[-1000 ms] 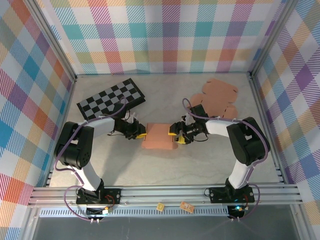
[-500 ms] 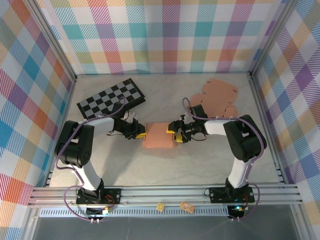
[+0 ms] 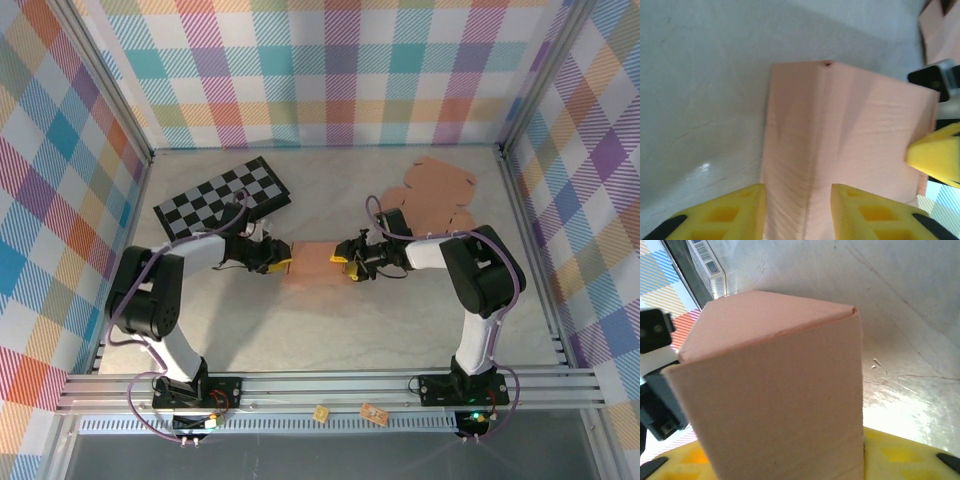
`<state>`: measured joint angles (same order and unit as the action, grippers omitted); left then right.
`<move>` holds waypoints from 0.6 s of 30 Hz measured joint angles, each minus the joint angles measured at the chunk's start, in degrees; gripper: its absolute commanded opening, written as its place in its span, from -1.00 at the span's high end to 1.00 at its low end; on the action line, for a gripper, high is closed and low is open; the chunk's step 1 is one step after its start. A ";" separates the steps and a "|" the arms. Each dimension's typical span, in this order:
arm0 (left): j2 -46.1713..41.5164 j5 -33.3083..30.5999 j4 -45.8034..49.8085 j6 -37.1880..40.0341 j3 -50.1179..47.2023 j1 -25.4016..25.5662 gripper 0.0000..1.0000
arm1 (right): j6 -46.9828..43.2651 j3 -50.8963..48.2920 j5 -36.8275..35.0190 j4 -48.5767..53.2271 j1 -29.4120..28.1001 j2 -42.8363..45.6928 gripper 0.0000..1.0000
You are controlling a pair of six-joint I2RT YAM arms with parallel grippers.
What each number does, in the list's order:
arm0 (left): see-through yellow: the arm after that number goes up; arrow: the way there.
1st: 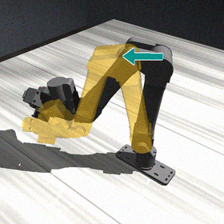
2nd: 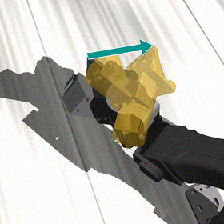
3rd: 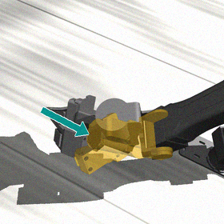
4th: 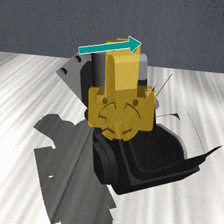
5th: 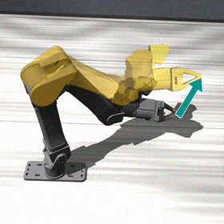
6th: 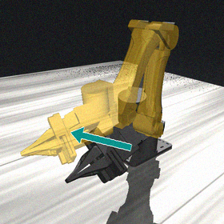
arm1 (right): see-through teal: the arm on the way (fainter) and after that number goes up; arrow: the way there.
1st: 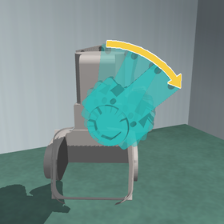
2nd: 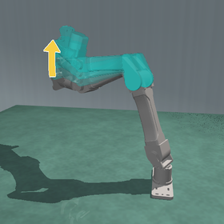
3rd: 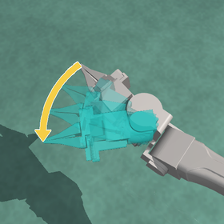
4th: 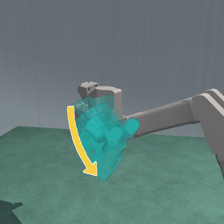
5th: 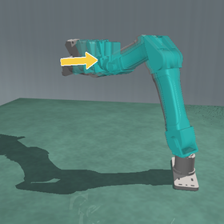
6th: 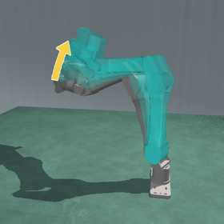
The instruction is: Fold the paper box
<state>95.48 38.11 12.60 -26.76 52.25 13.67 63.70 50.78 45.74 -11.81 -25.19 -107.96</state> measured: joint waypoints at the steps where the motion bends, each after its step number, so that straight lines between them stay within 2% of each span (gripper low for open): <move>1: -1.68 -0.55 -0.24 0.31 0.00 0.00 0.13 | 0.76 0.33 0.00 0.68 0.00 0.00 0.06; 5: -10.01 -2.45 -2.75 2.75 0.11 0.02 0.06 | 4.15 2.62 0.24 4.35 0.00 0.00 0.07; 9: -15.32 -2.14 -5.40 10.32 0.15 1.07 0.03 | 6.43 6.78 0.98 12.85 0.39 -0.13 0.06; 12: -16.79 -0.68 -3.17 20.52 0.92 3.56 -0.01 | 6.12 11.28 2.14 21.81 1.40 -1.22 0.06; 18: -16.87 -1.92 10.27 44.87 6.60 13.29 -0.09 | 3.63 15.87 6.43 36.11 4.22 -4.79 0.05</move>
<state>78.61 36.18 22.87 18.11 58.85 26.96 67.33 66.65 52.16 24.29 -20.97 -112.75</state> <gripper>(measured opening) 0.535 0.474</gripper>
